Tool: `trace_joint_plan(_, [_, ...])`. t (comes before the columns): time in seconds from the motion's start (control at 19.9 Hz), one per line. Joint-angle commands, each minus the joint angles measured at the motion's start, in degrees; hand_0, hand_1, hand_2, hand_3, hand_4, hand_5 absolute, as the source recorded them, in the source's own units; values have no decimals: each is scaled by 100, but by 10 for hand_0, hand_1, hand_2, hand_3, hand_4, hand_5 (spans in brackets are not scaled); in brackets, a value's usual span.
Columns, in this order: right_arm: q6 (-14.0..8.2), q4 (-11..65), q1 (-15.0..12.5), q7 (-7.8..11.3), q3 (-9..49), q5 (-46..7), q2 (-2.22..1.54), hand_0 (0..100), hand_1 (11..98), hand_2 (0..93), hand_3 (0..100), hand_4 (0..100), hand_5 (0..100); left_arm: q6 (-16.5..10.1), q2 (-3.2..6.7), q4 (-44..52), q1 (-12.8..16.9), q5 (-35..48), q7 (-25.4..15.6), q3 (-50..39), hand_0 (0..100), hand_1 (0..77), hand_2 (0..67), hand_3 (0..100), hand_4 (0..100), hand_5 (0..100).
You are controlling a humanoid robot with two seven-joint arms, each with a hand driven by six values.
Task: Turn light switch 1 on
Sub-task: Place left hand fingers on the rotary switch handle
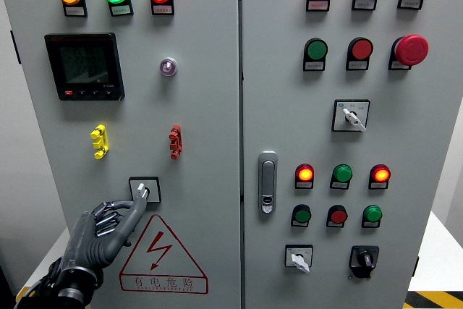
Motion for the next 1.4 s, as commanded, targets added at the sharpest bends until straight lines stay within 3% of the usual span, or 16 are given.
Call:
trace_joint_plan(0.0, [0, 0, -2, -9, 0, 0, 0, 0, 226, 0, 110, 230, 146, 46, 13, 23, -66, 6, 0, -4, 0, 568, 443, 839, 998, 709])
trace_joint_plan(0.4, [0, 0, -2, 0, 0, 0, 0, 0, 225, 0, 110, 230, 146, 99, -4, 111, -224, -3, 316, 14, 0, 580, 450, 842, 1000, 719])
trace_joint_plan(1.15, [0, 0, -2, 0, 0, 0, 0, 0, 225, 0, 112, 230, 146, 134, -22, 208, -374, -3, 492, 58, 0, 556, 470, 863, 1000, 721])
trace_joint_plan(1.35, [0, 0, 7, -9, 0, 0, 0, 0, 225, 0, 111, 230, 146, 274, -22, 208, -374, -3, 501, 58, 0, 559, 471, 867, 1000, 721])
